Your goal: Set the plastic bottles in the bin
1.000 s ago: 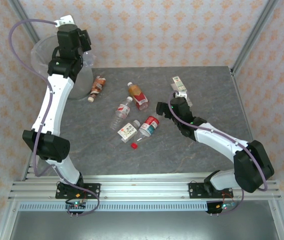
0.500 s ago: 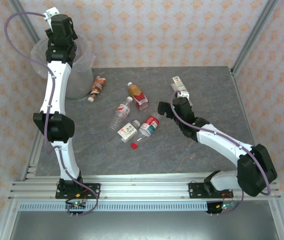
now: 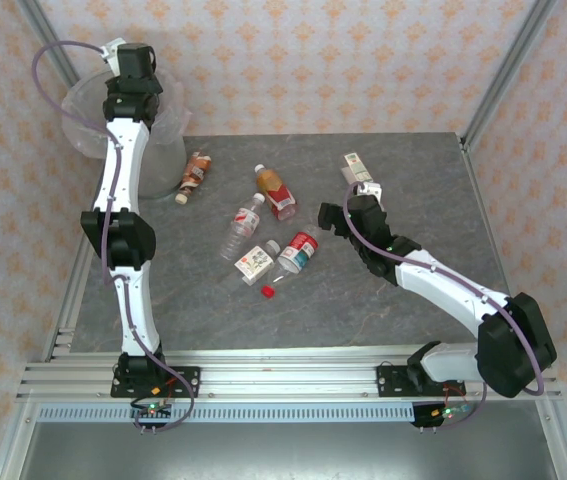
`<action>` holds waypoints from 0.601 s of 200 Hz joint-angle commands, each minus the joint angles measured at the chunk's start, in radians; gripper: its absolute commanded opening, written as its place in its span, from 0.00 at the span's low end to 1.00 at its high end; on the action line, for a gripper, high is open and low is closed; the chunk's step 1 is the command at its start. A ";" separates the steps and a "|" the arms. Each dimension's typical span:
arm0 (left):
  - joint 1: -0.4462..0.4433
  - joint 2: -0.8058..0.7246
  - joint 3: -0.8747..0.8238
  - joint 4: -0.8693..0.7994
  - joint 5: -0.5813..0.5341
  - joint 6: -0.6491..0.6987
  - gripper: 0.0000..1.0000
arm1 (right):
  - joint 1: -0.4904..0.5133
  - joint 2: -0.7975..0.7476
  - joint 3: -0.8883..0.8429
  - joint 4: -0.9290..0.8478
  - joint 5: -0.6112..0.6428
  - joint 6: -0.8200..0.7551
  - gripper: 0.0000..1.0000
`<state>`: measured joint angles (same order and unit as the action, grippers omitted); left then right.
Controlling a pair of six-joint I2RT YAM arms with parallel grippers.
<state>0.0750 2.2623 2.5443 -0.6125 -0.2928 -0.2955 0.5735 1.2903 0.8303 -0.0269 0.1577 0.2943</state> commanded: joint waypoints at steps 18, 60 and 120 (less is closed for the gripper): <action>0.009 -0.024 -0.015 -0.113 0.075 -0.086 0.53 | 0.006 -0.001 0.010 -0.040 0.014 -0.014 0.99; 0.012 -0.088 -0.089 -0.157 0.143 -0.129 0.53 | 0.006 -0.001 -0.002 -0.039 0.015 -0.014 0.99; 0.010 -0.151 -0.240 -0.129 0.252 -0.175 0.55 | 0.006 0.007 -0.003 -0.039 0.011 -0.020 0.99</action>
<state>0.0891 2.1803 2.3447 -0.7193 -0.1146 -0.4309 0.5735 1.2915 0.8303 -0.0490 0.1574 0.2878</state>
